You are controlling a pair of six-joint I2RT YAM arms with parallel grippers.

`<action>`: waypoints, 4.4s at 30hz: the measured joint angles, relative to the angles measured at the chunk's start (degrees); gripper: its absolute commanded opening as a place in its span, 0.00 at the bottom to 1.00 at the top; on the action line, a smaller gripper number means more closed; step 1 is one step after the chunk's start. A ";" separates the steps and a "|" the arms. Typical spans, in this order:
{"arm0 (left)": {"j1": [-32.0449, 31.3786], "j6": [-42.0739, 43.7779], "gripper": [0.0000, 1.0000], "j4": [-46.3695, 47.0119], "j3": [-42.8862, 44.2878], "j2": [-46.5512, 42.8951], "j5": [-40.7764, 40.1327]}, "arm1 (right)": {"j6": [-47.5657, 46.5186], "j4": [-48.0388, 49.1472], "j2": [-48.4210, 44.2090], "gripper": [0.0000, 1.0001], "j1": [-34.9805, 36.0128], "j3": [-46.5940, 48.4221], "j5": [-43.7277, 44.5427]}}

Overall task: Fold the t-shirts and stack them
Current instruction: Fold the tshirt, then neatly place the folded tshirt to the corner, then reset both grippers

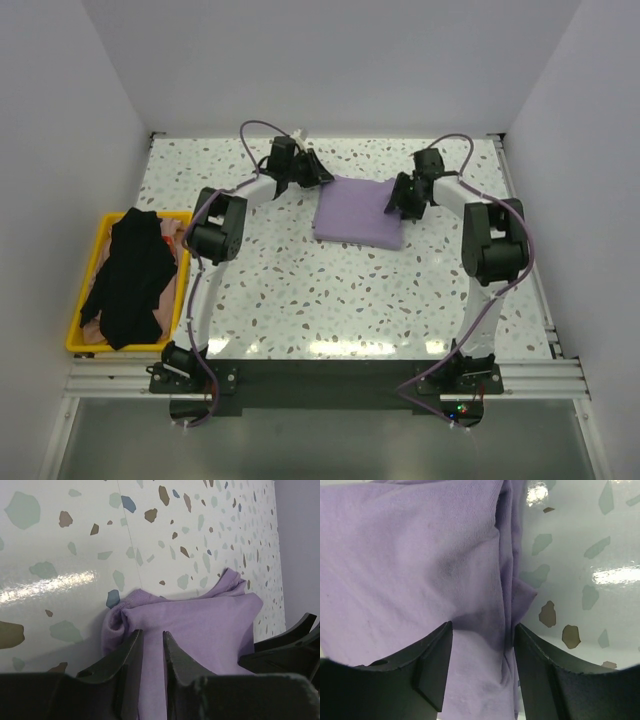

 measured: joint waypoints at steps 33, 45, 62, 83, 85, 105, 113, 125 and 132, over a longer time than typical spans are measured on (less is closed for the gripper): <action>2.21 7.23 0.52 -14.51 -45.38 -66.16 -4.66 | -17.81 -14.86 20.33 0.00 -6.51 35.23 25.07; 2.21 17.42 0.52 -21.40 -54.93 -73.53 -4.20 | -26.93 -8.79 28.92 0.00 -10.34 46.80 35.89; 2.23 20.94 0.52 -21.94 -56.78 -73.42 -4.31 | -35.67 1.05 32.72 0.00 -14.19 53.86 40.76; 2.40 20.96 0.51 -22.01 -56.83 -71.49 -2.71 | -35.65 3.76 34.84 0.00 -17.35 54.45 42.80; 2.51 20.96 0.51 -22.01 -56.83 -71.45 -2.54 | -35.41 3.76 34.84 0.00 -17.38 54.45 42.80; 2.62 20.94 0.52 -21.92 -56.85 -71.73 -1.86 | -22.97 5.44 16.31 0.99 -16.13 37.38 42.29; 3.06 20.96 0.52 -21.90 -56.85 -72.65 -3.08 | -13.68 8.02 -7.43 0.99 -9.29 13.42 38.93; 3.06 21.16 0.51 -22.97 -59.12 -74.64 -6.91 | -4.22 8.37 -39.74 0.99 18.73 -27.85 24.48; 3.06 21.16 0.51 -24.61 -61.55 -75.84 -8.72 | -1.46 6.19 -52.30 0.99 18.67 -38.34 13.64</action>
